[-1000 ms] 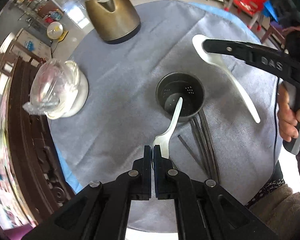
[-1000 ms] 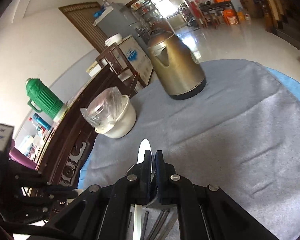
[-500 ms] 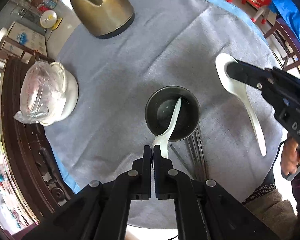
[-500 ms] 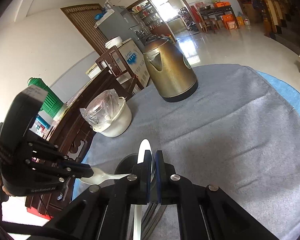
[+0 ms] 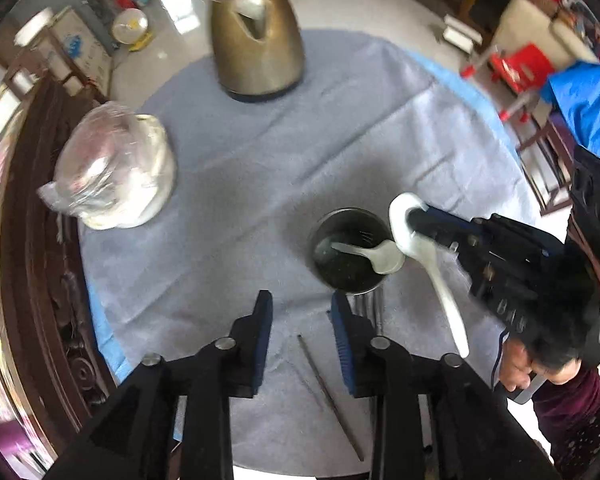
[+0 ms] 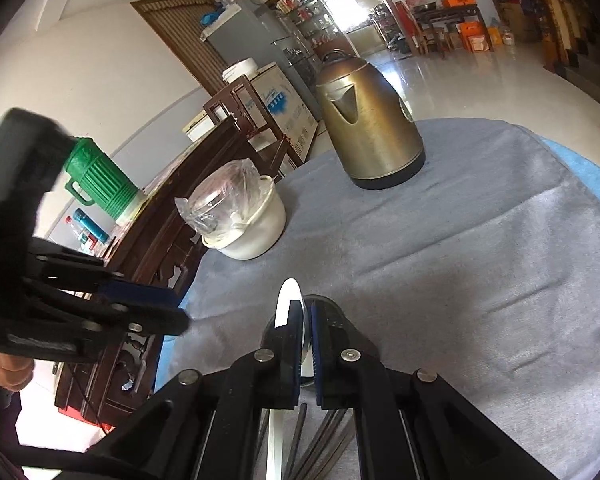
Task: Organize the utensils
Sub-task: 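Carry the held white spoon over the gray holder with the right tool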
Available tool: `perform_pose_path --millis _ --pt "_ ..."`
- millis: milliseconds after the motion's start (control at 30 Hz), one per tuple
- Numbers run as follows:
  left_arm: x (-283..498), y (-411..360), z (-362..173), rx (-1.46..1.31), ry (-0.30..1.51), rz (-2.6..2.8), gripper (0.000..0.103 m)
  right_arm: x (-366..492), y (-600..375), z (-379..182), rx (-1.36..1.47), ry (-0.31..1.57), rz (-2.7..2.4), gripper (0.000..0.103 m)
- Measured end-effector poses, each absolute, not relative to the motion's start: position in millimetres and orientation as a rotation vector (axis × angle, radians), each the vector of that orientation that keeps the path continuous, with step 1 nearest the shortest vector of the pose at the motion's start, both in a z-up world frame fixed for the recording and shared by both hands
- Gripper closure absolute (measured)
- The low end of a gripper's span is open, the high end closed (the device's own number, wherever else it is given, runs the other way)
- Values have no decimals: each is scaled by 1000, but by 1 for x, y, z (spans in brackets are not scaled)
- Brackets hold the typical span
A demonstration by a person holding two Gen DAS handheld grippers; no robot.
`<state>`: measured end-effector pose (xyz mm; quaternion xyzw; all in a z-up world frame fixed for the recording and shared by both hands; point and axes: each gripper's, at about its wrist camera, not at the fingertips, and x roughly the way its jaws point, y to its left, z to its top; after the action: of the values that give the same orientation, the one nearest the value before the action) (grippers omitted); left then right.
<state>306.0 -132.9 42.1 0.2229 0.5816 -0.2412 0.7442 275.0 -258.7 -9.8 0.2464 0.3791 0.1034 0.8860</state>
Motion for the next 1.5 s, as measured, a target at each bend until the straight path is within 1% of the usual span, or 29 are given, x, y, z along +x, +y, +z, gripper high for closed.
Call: perform_pose_path --millis 267,467,567,700,833,1133,1333,1500 --pt "263 -53 36 274 1182 -466 70 275 -263 6 587 628 101 99" --pt "212 -3 18 69 1092 -465 70 258 -254 23 524 327 -135 99" --pt "191 17 -1 -41 1072 -445 70 262 -241 21 451 258 -211 99" --pt "171 31 -27 -132 1098 -438 70 273 -220 9 357 231 -276 99" --pt "158 35 -43 -135 1122 -430 70 291 -199 1 271 229 -319 99" --pt "147 57 -44 -163 1085 -398 70 292 -169 -11 150 226 -302 98" --pt "143 69 -43 -175 1060 -382 70 281 -166 -22 135 241 -257 98" --pt "141 71 -42 -187 1055 -386 70 264 -167 -17 141 243 -227 97"
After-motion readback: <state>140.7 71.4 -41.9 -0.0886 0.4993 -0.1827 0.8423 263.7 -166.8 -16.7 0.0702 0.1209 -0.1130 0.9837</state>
